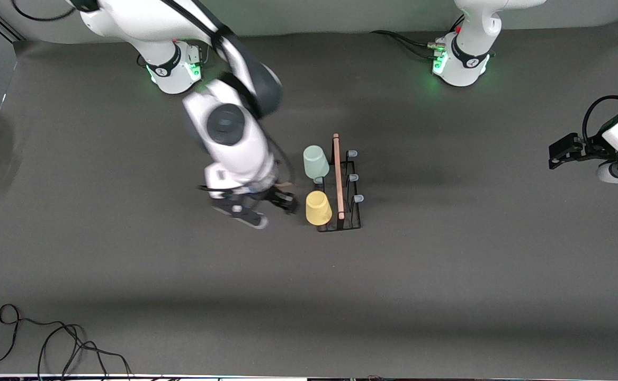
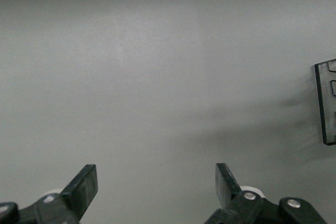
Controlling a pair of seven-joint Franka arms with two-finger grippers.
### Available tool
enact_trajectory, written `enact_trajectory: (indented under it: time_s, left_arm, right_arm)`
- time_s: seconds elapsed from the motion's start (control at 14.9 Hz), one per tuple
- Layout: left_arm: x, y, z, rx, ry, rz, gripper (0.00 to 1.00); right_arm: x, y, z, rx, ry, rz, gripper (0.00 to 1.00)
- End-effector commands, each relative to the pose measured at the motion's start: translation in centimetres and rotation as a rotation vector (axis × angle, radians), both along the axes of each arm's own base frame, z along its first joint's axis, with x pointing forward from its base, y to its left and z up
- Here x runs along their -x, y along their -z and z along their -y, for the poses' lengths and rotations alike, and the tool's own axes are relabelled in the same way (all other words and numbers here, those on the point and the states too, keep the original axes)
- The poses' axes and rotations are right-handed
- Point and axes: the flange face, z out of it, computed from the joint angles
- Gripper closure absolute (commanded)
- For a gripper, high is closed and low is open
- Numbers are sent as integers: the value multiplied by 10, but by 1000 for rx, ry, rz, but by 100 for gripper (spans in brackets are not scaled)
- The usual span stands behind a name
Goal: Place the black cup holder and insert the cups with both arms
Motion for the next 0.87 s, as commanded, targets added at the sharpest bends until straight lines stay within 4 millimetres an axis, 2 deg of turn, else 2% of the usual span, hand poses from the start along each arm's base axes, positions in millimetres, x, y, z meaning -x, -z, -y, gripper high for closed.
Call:
enact_trajectory:
  time_s: [0.0, 0.13, 0.27, 0.6, 0.81]
  left_arm:
    - [3, -4, 3, -11, -6, 10, 0]
    - [-1, -6, 3, -10, -22, 43, 0]
    - [-4, -7, 3, -9, -24, 68, 0]
    - [-3, -7, 3, -9, -36, 66, 0]
    - [-3, -7, 3, -9, -40, 59, 0]
  right_arm:
    - [4, -56, 72, -20, -112, -91, 1]
    - [4, -89, 131, -18, -191, -131, 1]
    - [10, -114, 178, -24, -253, -172, 1]
    - [25, -156, 295, -64, -348, -211, 1]
    - [40, -174, 349, -81, -341, -179, 1]
